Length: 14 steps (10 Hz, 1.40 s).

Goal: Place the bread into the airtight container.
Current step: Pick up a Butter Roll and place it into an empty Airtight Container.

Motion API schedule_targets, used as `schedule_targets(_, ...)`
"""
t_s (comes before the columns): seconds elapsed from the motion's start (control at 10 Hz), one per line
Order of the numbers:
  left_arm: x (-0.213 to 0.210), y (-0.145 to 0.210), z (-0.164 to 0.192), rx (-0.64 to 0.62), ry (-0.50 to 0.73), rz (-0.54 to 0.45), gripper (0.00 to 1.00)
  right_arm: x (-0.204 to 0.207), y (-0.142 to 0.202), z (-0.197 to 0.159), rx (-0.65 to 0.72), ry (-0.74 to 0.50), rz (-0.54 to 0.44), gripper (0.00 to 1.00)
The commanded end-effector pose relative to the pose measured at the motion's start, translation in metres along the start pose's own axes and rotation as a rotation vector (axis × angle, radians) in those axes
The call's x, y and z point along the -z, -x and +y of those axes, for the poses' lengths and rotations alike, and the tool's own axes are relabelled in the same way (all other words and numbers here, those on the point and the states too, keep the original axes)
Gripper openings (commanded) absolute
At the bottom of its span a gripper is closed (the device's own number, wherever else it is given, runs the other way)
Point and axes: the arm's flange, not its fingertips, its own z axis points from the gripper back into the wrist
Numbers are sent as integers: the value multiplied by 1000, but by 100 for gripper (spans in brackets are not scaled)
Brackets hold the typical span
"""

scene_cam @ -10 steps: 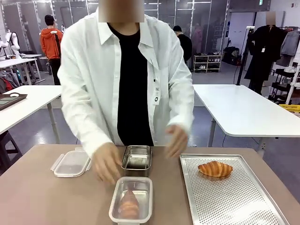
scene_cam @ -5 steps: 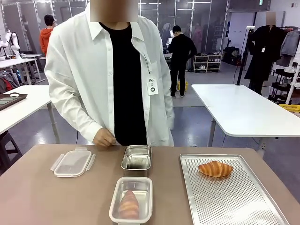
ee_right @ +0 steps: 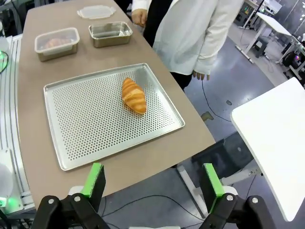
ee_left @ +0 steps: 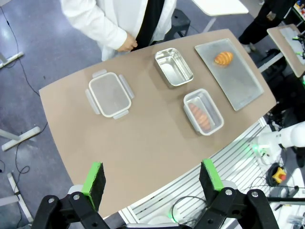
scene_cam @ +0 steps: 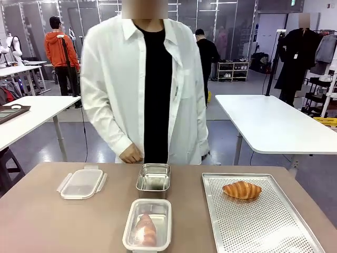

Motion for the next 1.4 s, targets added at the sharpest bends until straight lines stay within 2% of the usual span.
schedule_targets(0.0,0,0,0,19,15,0,100,28,-36,17,-99,-9,134,100)
schedule_targets(0.3,0,0,0,19,15,0,100,112,-100,35,-234,-37,347,100)
schedule_targets(0.7,0,0,0,19,15,0,100,242,-133,59,-431,-128,548,100)
schedule_targets(0.9,0,0,0,19,15,0,100,287,-136,62,-451,-128,572,100)
schedule_targets(1.1,0,0,0,19,15,0,100,316,-132,63,-440,-125,623,100)
schedule_targets(1.2,0,0,0,19,15,0,100,313,-128,61,-405,-137,624,100)
schedule_targets(1.3,0,0,0,19,15,0,100,311,-130,69,-474,-149,579,100)
